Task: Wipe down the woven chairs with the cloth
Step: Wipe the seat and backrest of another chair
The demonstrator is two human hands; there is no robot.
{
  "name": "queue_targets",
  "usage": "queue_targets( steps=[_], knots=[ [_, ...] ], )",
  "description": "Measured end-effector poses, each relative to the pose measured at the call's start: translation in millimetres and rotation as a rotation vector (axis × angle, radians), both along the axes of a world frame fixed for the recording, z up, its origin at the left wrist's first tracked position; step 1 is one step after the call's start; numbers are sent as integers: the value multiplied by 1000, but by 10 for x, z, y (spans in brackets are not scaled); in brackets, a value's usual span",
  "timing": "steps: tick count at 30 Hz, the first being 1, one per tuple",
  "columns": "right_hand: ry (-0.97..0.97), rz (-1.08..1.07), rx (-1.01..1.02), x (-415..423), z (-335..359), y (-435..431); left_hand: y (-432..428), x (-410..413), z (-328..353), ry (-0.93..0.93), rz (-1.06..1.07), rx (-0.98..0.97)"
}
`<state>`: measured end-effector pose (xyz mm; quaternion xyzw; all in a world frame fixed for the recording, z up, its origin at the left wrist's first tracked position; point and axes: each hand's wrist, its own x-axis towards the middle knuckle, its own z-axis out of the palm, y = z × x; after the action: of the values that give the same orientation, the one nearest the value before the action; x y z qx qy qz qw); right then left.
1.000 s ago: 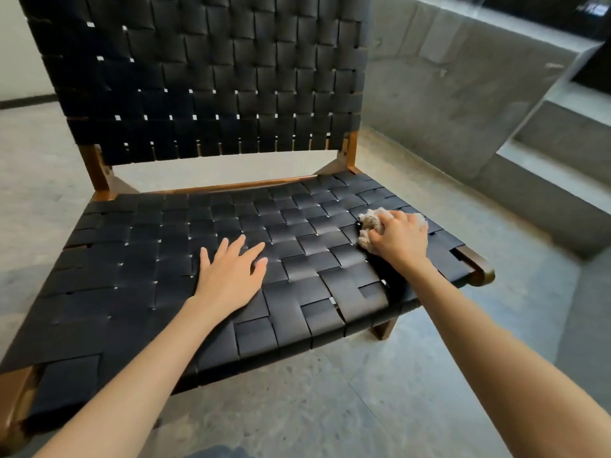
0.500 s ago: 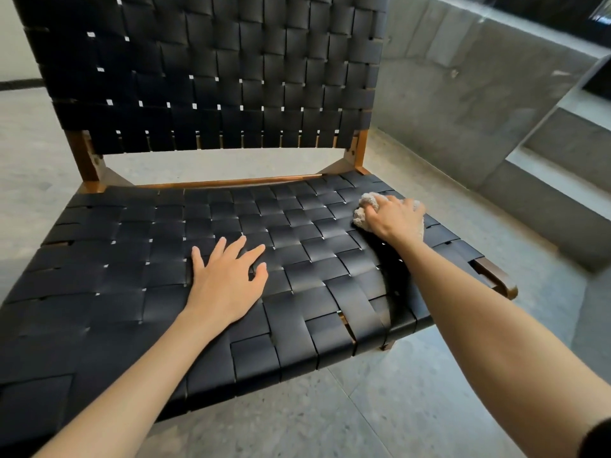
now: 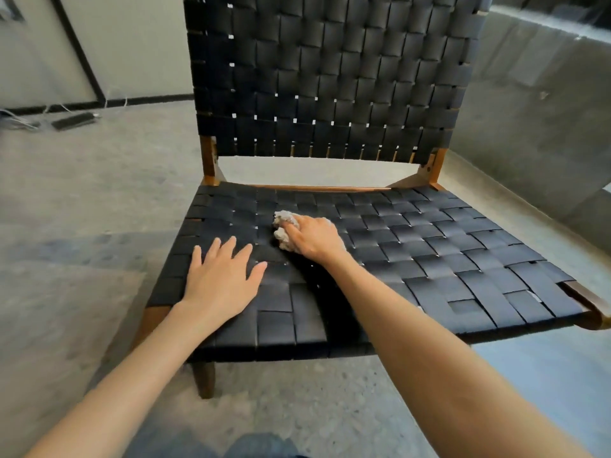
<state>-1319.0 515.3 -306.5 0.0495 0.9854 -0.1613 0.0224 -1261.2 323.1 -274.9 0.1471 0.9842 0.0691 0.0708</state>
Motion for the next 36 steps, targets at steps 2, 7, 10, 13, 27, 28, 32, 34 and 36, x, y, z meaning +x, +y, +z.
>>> queue_targets(
  steps=[2, 7, 10, 13, 27, 28, 32, 34, 36],
  knots=[
    [-14, 56, -57, -95, 22, -372, -259, 22, 66, 6, 43, -18],
    [0, 142, -130, -184, 146, -1019, -601, 134, 92, -51, 162, 123],
    [37, 152, -161, -63, 163, -1111, -585, 179, 77, -40, 164, 199],
    [91, 145, -193, 112, 141, -1138, -566, 167, 107, -29, 167, 253],
    [8, 83, -80, -391, 87, -1374, -550, 110, 44, 2, 113, 194],
    [6, 88, -77, -403, 78, -1373, -556, 107, 41, -4, 110, 203],
    [35, 117, -54, -478, 56, -1352, -568, 101, 56, 15, 97, 179],
    [47, 139, -38, -521, 40, -1356, -595, 118, 61, 26, 86, 157],
    [55, 140, -47, -633, -1, -1334, -588, 95, 52, 26, 75, 126]
  ],
)
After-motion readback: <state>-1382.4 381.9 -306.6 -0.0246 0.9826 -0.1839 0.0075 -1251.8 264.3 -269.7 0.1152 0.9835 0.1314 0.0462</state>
